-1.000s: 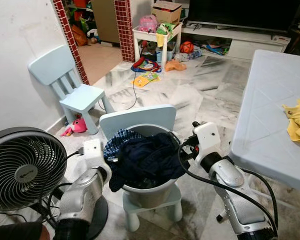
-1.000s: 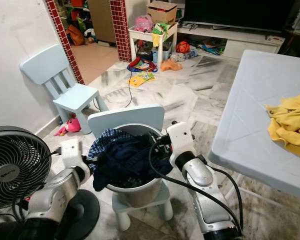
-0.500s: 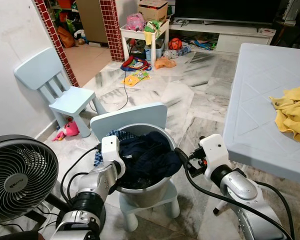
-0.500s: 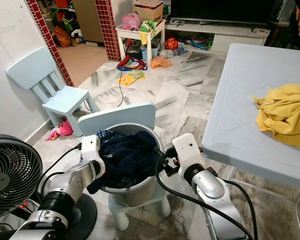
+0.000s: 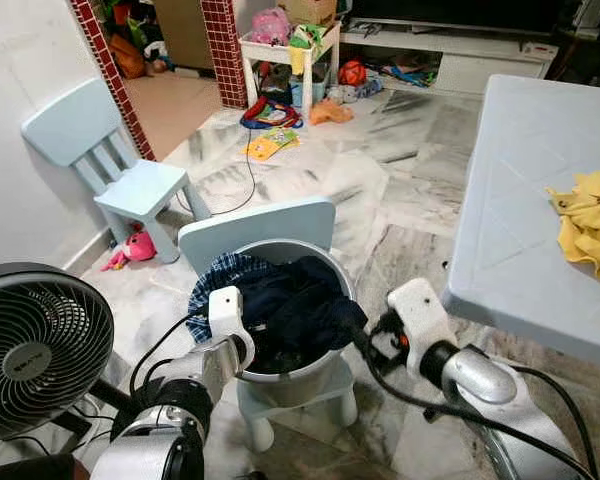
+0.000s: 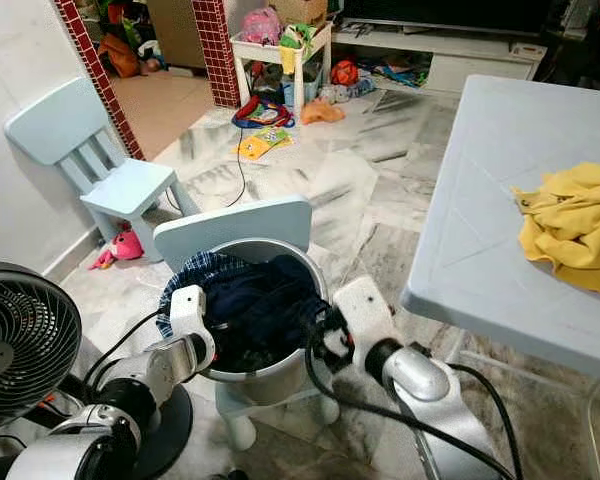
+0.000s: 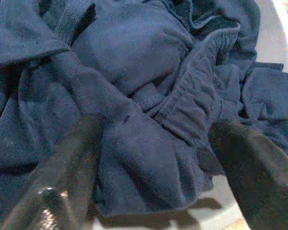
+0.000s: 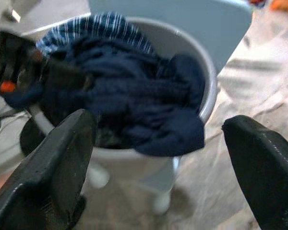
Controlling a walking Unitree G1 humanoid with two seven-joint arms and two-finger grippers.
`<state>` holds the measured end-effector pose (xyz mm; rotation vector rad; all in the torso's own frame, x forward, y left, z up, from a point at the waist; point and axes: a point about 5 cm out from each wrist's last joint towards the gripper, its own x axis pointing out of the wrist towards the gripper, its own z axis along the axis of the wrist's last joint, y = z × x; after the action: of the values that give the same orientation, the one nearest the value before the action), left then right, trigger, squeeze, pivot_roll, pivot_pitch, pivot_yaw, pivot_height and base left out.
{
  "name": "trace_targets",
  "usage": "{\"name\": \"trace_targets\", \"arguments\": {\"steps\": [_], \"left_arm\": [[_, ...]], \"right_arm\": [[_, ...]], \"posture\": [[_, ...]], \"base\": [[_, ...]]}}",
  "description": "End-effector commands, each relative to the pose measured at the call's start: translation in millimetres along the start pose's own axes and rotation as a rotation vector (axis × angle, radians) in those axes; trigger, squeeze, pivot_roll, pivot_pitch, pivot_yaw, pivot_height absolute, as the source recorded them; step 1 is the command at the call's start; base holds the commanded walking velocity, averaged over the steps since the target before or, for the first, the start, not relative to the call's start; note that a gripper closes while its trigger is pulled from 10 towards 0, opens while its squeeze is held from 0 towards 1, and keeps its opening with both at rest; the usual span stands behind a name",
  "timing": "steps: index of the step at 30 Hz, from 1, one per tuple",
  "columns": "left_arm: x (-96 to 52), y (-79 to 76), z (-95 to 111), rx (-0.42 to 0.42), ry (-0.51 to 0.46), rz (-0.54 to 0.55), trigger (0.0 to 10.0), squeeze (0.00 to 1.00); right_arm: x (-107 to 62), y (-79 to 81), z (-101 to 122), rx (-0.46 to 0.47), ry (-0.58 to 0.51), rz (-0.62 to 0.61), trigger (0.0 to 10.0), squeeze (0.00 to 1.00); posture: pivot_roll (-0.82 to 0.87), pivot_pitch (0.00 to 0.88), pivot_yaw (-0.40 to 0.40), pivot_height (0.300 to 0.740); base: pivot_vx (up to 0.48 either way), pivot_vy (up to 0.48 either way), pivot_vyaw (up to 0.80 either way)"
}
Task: Hang hanger
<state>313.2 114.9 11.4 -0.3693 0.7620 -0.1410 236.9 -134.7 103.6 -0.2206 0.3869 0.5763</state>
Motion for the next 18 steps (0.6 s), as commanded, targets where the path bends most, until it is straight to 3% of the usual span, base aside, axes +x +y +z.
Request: {"name": "trace_targets", "arguments": {"steps": [1, 9, 18], "left_arm": [[-0.1, 1.7, 7, -0.004, -0.021, 0.021, 10.0, 0.0], [-2.1, 0.7, 5, -0.031, -0.04, 0.028, 10.0, 0.0], [-2.1, 0.7, 5, -0.031, -0.04, 0.028, 10.0, 0.0]], "right_arm": [[-1.7, 4.9, 4, -0.004, -0.012, 0.026, 10.0, 0.0], [-13.2, 13.0, -4, 0.029, 0.029, 0.05, 10.0, 0.0], [-13.2, 13.0, -4, 0.029, 0.029, 0.05, 10.0, 0.0]], "posture": [[-0.22, 0.109, 0.068, 0.74], [-0.19, 0.147, 0.026, 0.74], [-0.19, 0.147, 0.026, 0.74]], "base": [[0.0, 0.0, 0.0], [0.0, 0.0, 0.0], [0.0, 0.0, 0.0]]}}
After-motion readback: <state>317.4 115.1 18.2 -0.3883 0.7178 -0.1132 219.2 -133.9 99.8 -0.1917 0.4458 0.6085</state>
